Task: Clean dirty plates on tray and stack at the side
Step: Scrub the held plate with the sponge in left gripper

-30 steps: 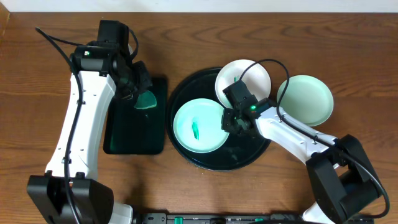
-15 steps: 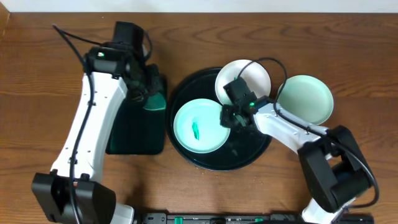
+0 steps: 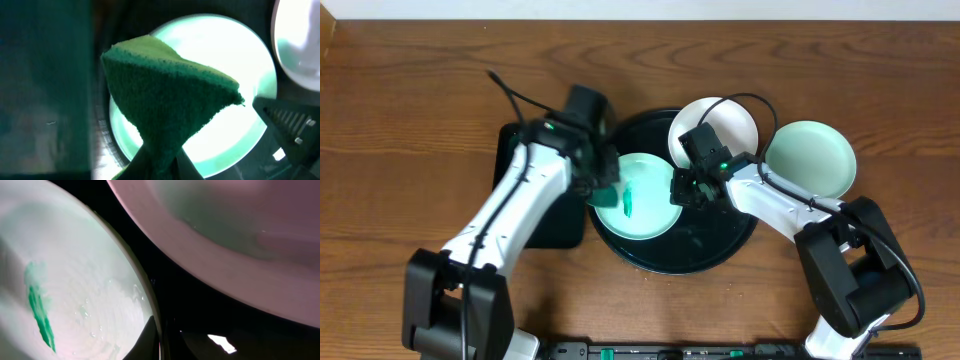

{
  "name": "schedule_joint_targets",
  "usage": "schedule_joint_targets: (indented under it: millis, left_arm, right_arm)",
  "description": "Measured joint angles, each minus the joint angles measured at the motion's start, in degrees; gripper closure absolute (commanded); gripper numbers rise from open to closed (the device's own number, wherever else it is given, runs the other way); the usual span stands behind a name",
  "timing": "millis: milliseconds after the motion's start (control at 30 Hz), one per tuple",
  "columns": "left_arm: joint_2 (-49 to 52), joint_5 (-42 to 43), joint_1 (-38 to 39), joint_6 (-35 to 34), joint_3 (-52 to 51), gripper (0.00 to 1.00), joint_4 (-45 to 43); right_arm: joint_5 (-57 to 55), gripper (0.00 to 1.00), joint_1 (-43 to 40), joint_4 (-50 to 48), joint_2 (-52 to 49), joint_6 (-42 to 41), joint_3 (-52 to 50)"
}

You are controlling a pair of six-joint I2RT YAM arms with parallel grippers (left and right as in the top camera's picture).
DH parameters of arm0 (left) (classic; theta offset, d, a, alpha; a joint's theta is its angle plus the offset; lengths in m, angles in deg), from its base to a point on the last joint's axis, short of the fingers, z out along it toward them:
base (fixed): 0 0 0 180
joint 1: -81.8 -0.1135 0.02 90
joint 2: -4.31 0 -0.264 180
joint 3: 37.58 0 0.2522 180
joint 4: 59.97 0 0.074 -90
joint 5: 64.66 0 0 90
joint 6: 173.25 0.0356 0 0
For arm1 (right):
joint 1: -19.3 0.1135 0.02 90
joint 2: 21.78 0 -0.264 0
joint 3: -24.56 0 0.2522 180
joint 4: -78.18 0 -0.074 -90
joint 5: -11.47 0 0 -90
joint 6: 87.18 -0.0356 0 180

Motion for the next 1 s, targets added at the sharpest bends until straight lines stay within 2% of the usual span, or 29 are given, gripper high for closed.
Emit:
schedule_joint_targets:
  millis: [233,400,533,633,800,867,1000]
  left_arm:
    - [3.91,-0.02,4.0,-1.97,-3.61,0.93,-7.52]
    - [11.56,0.55,4.63,-3.3,-3.56,0.93,-8.72]
    - [11.91,1.07,4.68,-3.63,-3.19,0.93,-8.66]
    - [12.11,4.94,4.31,-0.17,-3.23,0.93,-9.9]
    - [13.49,19.54,4.52,9.42,-3.37,0.93,-15.19]
    - [13.75,20.9,4.81,10.32,-3.43,0.93,-16.09]
    - [13.75,16.81,5.05,7.15,-3.43,0.93,-16.35]
  right_arm:
    - [0.44,0.99,0.0,0.04,-0.02,0.0,0.0]
    - [0.85,0.99,0.0,0.17,-0.02,0.0,0.0]
    - [0.94,0.99,0.0,0.17,-0.04,0.0,0.0]
    - [0.94,0.99,0.0,0.15,-0.04,0.0,0.0]
    - [0.94,0.99,0.0,0.15,-0.04,0.0,0.0]
    - [0.94,0.99,0.0,0.15,-0.04,0.0,0.0]
    - [0.96,0.99,0.0,0.15,-0.04,0.0,0.0]
